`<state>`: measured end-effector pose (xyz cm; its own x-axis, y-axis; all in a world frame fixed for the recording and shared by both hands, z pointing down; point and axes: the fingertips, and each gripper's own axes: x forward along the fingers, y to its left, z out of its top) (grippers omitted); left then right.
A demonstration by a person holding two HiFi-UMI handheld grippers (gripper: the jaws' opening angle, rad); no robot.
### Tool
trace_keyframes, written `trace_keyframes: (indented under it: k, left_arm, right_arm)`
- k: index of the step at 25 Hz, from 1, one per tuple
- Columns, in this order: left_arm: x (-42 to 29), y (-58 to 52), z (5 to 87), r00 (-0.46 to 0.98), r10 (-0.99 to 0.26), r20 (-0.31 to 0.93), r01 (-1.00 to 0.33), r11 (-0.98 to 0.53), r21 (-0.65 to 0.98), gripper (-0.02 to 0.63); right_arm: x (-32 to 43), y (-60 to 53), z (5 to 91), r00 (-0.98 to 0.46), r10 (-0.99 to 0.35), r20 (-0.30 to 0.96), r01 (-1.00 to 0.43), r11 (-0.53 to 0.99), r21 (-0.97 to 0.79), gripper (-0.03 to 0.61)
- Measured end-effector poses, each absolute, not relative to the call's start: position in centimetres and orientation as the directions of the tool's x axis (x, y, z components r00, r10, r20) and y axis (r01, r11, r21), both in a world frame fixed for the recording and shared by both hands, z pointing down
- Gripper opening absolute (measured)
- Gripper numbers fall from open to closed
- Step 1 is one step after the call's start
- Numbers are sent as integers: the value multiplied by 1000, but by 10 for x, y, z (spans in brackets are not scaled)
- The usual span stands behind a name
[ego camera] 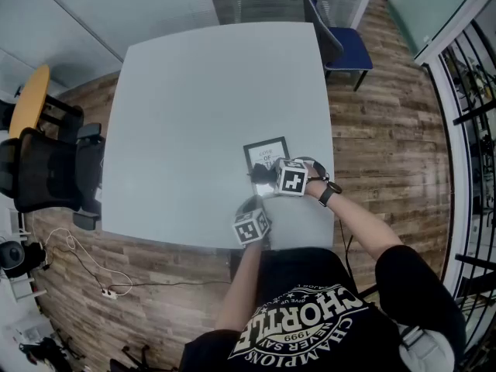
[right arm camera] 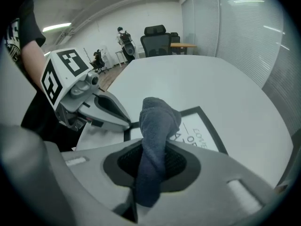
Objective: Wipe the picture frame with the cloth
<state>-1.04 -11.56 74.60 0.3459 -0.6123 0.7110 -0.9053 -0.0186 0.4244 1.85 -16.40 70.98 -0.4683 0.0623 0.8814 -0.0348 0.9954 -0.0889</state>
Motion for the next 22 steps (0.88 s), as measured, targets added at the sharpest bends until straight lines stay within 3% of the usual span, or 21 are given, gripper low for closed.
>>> trace_keyframes:
  k: [10,22]
  left_arm:
    - [-9,-116,747,354,-623,698,-897,-15,441,3]
    - [-11,-115,747,355,-638,683,-887,0,461,3]
  right_arm:
    - [-19,-138,734,-404,131,905,81,991,-107,75]
    - [79,-156,736,-303,53,951,-84,993,-83,75]
